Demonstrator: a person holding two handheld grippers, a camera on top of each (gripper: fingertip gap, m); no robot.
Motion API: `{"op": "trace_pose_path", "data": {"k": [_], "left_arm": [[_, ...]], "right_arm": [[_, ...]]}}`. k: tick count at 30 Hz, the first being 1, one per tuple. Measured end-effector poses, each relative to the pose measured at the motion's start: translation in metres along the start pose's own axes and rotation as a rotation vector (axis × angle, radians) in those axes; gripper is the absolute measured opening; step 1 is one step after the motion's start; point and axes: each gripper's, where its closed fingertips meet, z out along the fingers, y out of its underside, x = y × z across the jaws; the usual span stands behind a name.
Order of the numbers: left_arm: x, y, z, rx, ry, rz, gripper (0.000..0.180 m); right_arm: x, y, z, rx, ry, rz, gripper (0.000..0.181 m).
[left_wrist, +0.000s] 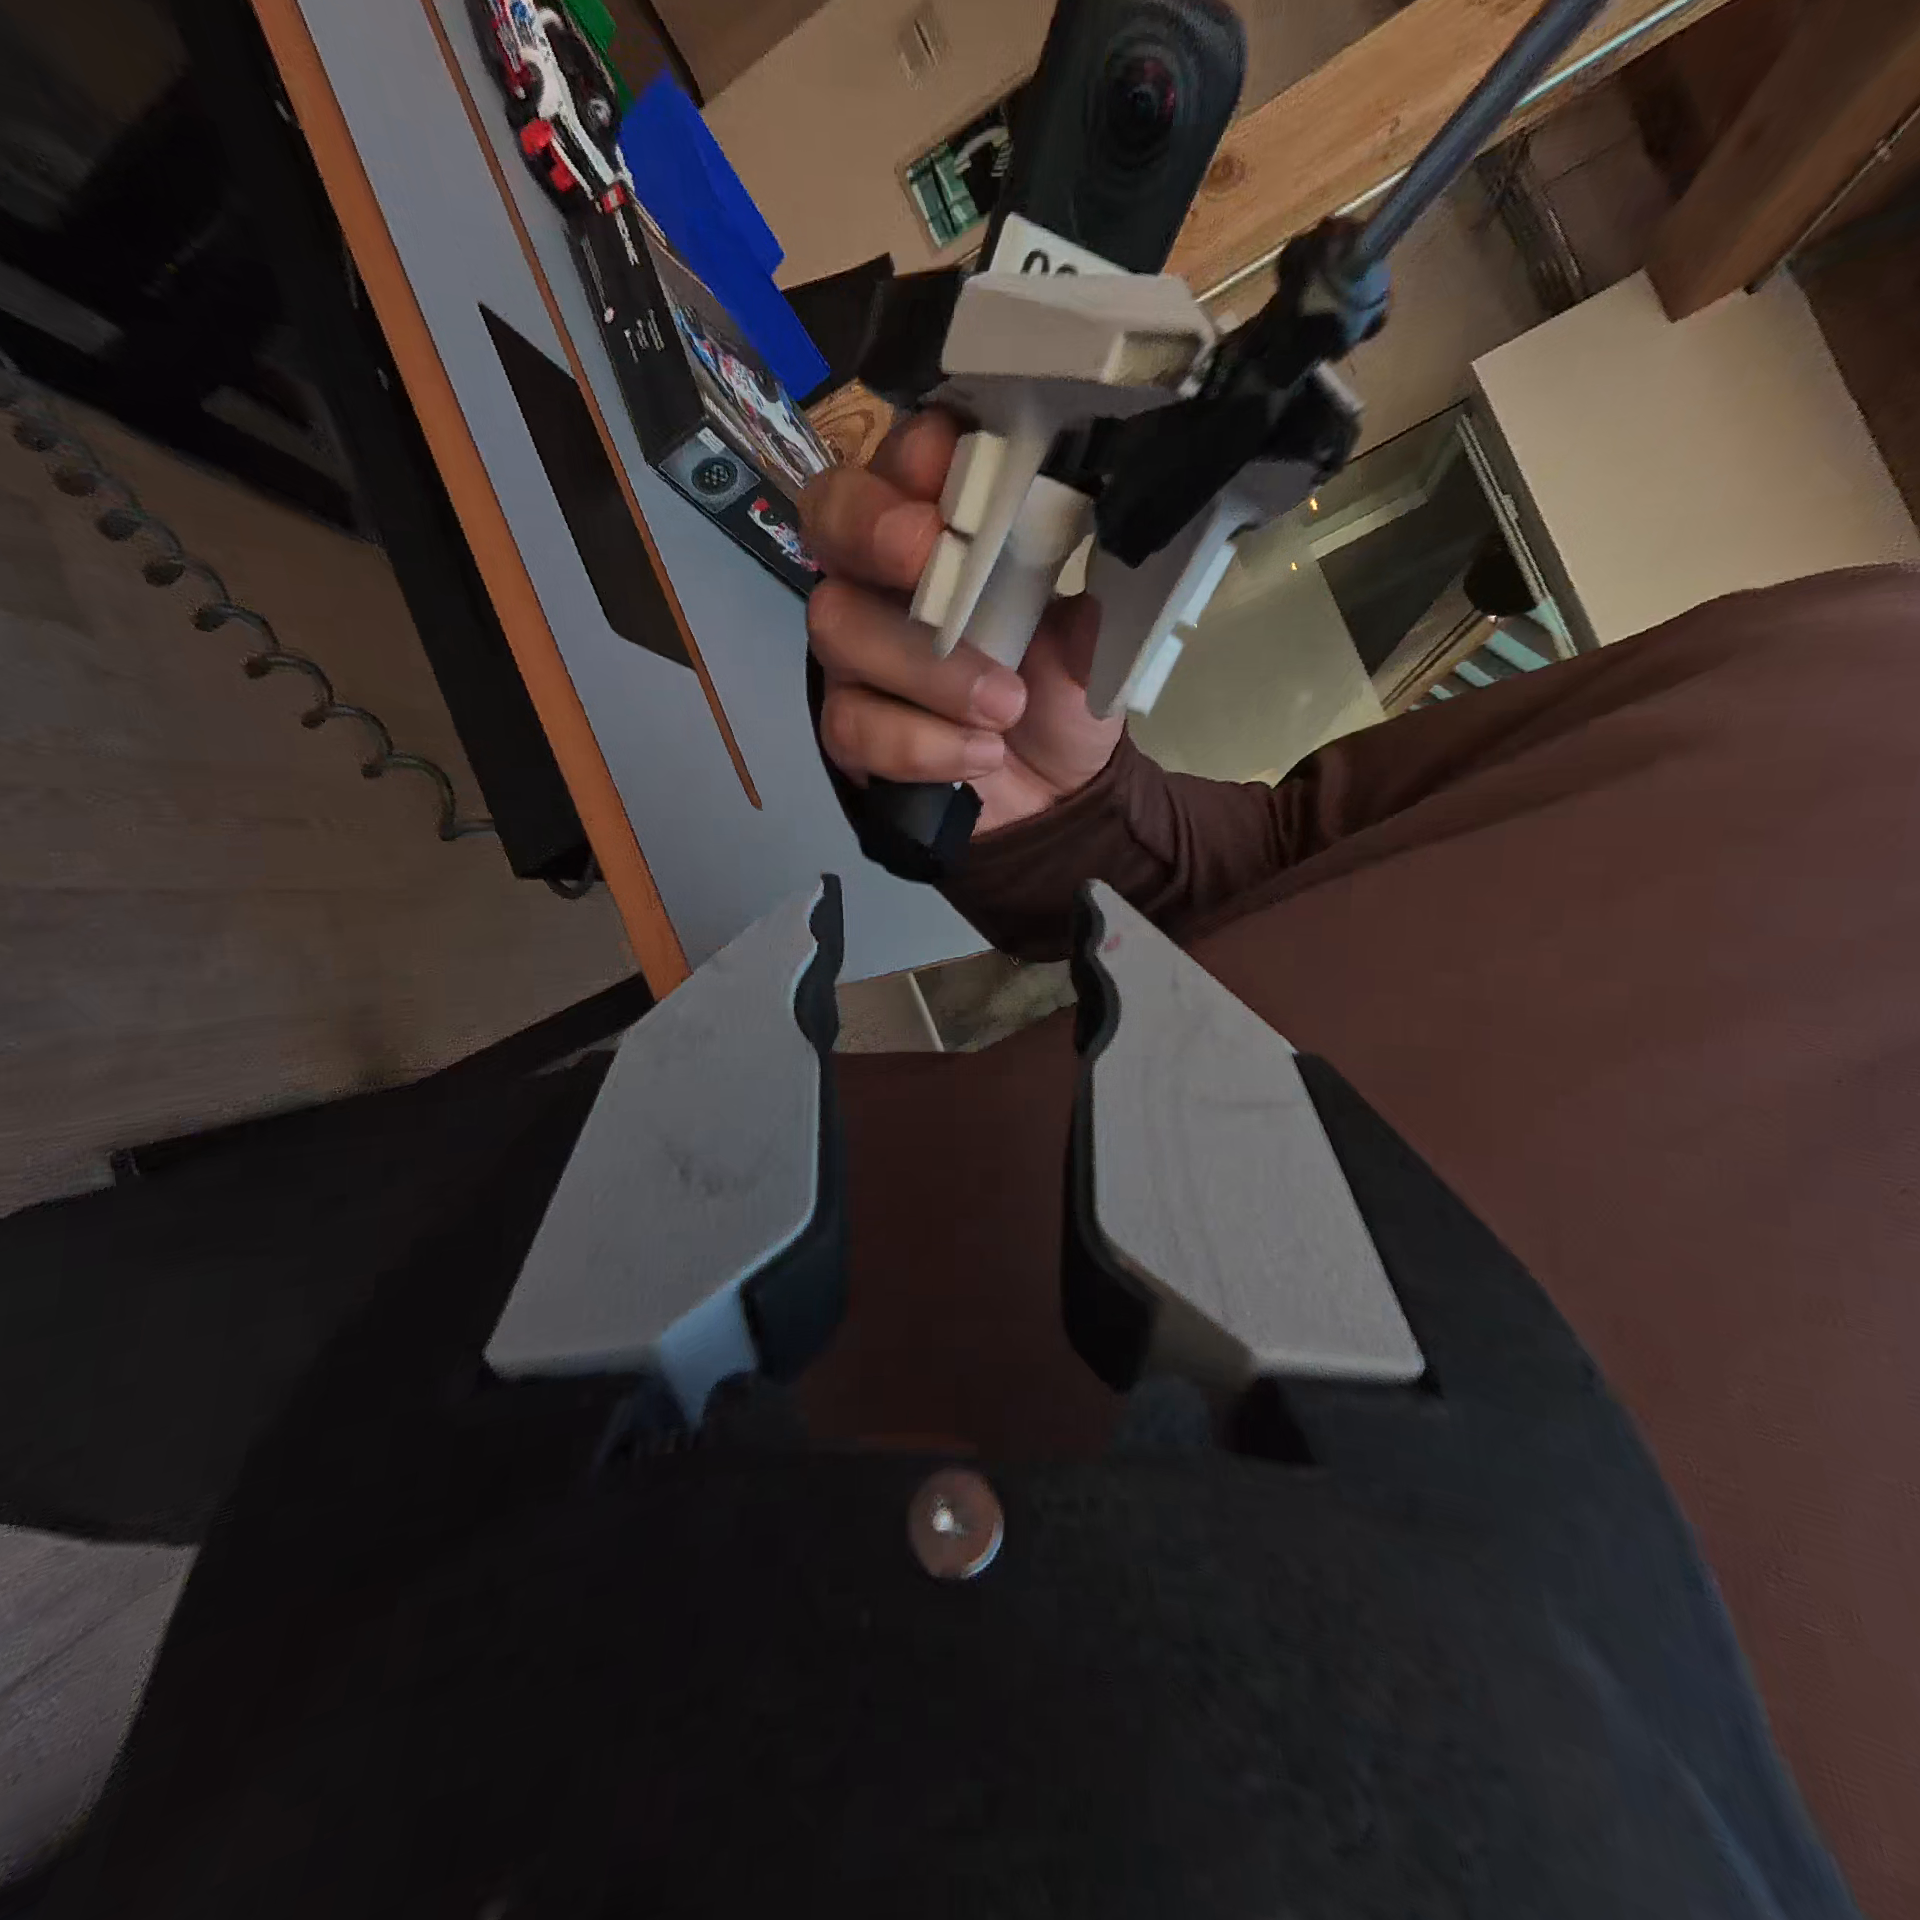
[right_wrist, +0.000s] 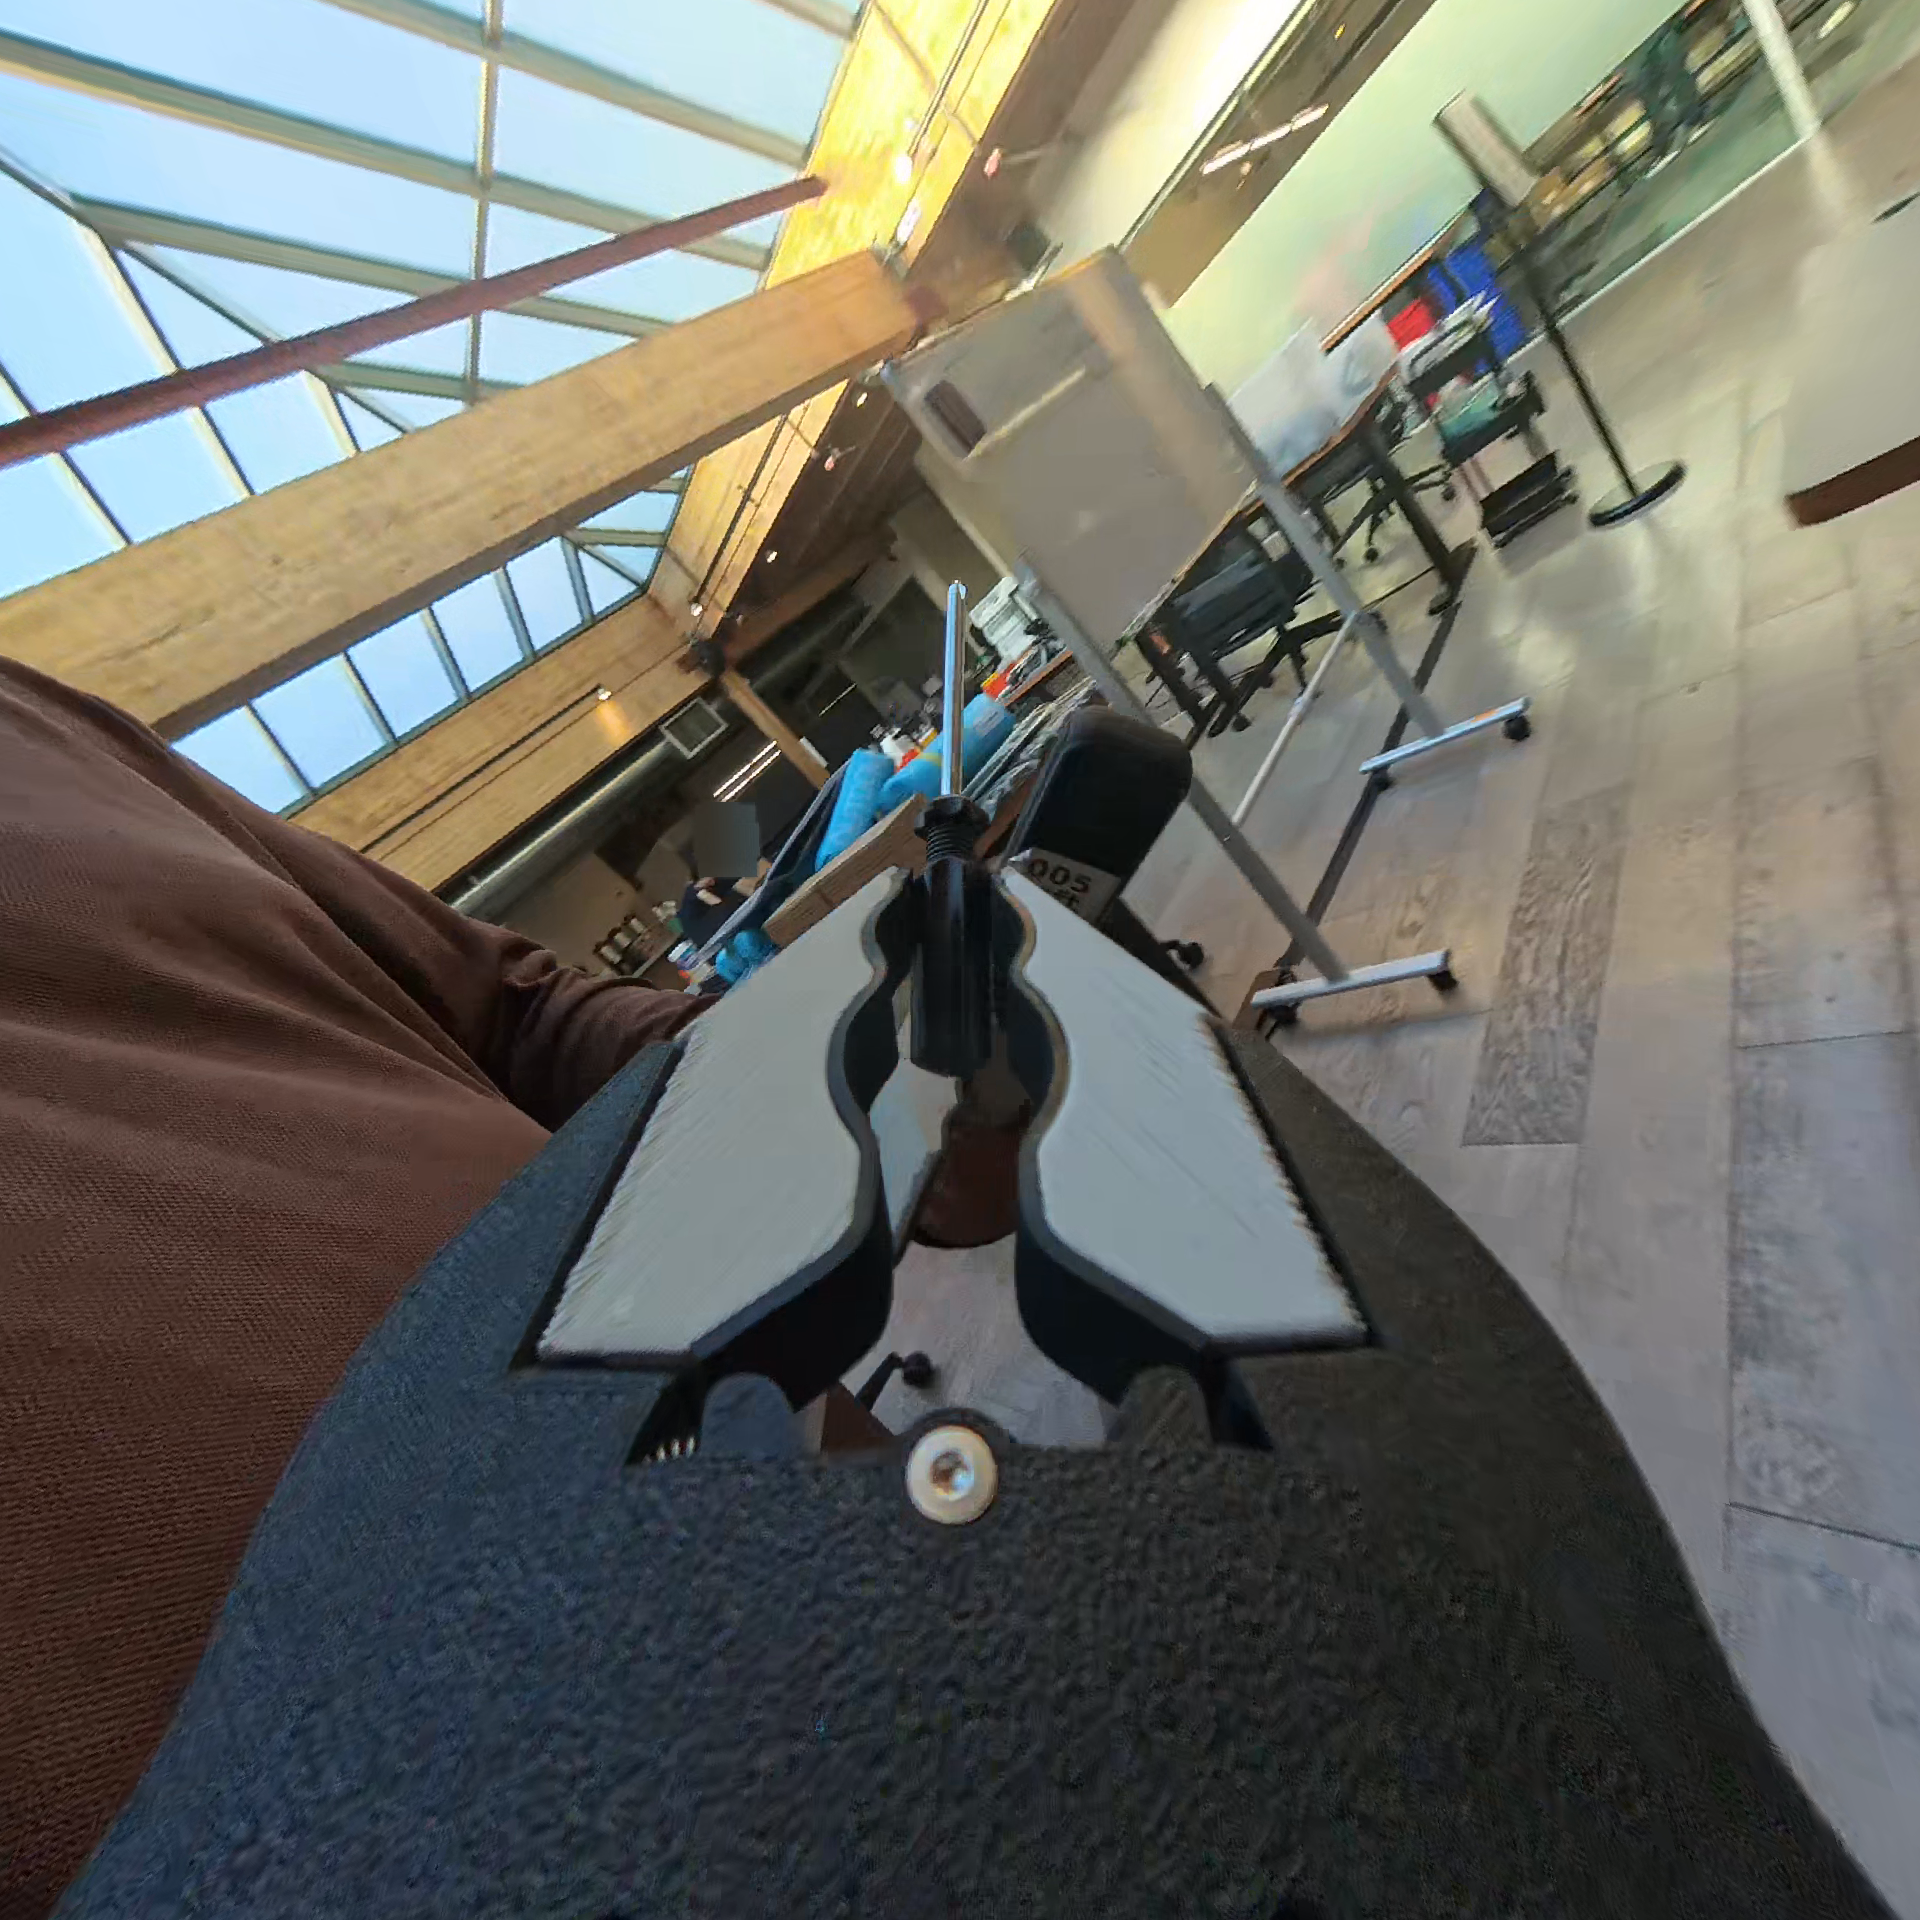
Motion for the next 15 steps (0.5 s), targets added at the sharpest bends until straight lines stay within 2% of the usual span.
{"op": "trace_pose_path", "data": {"k": [8, 11, 15], "left_arm": [[-0.108, -0.212, 0.046, 0.037, -0.026, -0.129, 0.041], [-0.136, -0.295, 0.066, -0.033, -0.040, -0.080, 0.040], [-0.164, -0.398, 0.112, -0.047, 0.032, -0.036, 0.038]], "right_arm": [[0.184, -0.148, -0.069, 0.119, 0.079, 0.042, 0.011], [0.232, -0.215, -0.100, 0.136, 0.136, 0.005, 0.011], [0.291, -0.290, -0.143, 0.188, 0.242, -0.028, 0.012]]}}
